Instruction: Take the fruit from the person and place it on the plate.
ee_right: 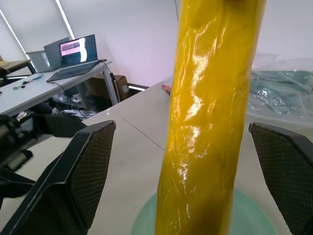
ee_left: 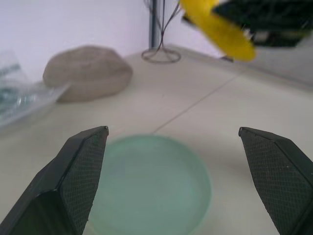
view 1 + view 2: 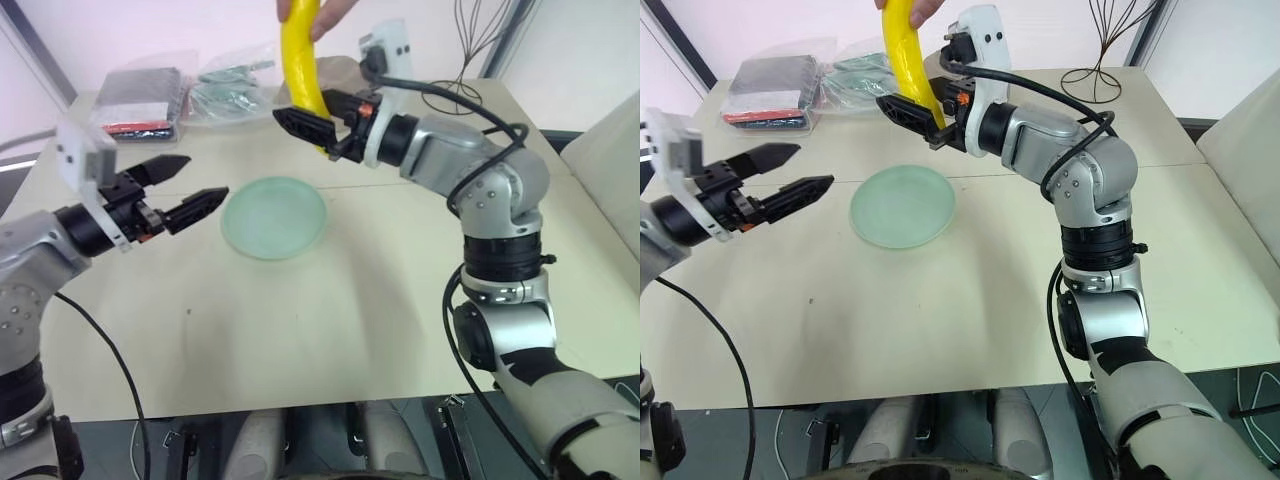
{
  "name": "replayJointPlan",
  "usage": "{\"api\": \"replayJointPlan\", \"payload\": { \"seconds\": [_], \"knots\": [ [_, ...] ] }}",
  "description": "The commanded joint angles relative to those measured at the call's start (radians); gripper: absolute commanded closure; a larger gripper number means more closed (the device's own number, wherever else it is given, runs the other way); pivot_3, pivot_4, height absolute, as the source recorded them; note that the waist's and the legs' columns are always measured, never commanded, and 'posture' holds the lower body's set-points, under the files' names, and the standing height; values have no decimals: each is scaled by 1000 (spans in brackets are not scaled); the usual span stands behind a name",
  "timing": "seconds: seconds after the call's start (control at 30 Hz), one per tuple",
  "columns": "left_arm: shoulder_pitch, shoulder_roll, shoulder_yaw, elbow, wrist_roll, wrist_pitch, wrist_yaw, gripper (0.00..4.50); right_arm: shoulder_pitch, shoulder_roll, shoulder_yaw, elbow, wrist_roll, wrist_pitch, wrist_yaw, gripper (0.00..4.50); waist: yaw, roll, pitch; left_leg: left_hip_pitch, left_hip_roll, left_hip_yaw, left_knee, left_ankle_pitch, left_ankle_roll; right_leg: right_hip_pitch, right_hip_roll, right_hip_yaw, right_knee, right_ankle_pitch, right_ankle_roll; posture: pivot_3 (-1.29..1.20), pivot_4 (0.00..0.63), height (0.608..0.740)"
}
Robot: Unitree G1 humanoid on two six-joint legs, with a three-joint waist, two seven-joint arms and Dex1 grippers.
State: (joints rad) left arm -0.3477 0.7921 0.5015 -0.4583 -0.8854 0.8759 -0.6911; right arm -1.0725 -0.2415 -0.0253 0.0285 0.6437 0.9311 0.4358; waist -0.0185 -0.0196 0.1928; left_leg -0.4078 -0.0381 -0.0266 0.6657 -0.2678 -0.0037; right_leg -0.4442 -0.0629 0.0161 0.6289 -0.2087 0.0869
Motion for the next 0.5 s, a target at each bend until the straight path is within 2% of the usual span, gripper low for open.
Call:
{"api": "replayJointPlan", "payload": {
  "seconds": [0.03, 0.37, 0.4, 0.43, 0.5],
  "knots": [
    [43, 15, 78, -35, -63, 8, 15, 26, -42, 10, -7, 4, -11, -34, 18, 0, -2, 0, 0, 0, 0, 0, 0, 0, 0, 0, 0, 0, 0, 0, 0, 0, 150, 740],
    [134, 41, 160, -66, -160, 1, 68, 26, -56, 15, -12, 46, -35, -53, 49, 0, -1, 0, 0, 0, 0, 0, 0, 0, 0, 0, 0, 0, 0, 0, 0, 0, 150, 740],
    [140, 44, 165, -66, -165, -2, 70, 0, -59, 16, -13, 50, -37, -55, 51, 534, -1, 0, 0, 0, 0, 0, 0, 0, 0, 0, 0, 0, 0, 0, 0, 0, 150, 740],
    [145, 46, 167, -67, -169, -5, 74, 0, -60, 18, -14, 53, -38, -58, 54, 805, -1, 0, 0, 0, 0, 0, 0, 0, 0, 0, 0, 0, 0, 0, 0, 0, 150, 740],
    [152, 50, 167, -68, -175, -11, 80, 0, -64, 20, -14, 57, -41, -62, 59, 1702, -1, 0, 0, 0, 0, 0, 0, 0, 0, 0, 0, 0, 0, 0, 0, 0, 150, 740]
  ]
}}
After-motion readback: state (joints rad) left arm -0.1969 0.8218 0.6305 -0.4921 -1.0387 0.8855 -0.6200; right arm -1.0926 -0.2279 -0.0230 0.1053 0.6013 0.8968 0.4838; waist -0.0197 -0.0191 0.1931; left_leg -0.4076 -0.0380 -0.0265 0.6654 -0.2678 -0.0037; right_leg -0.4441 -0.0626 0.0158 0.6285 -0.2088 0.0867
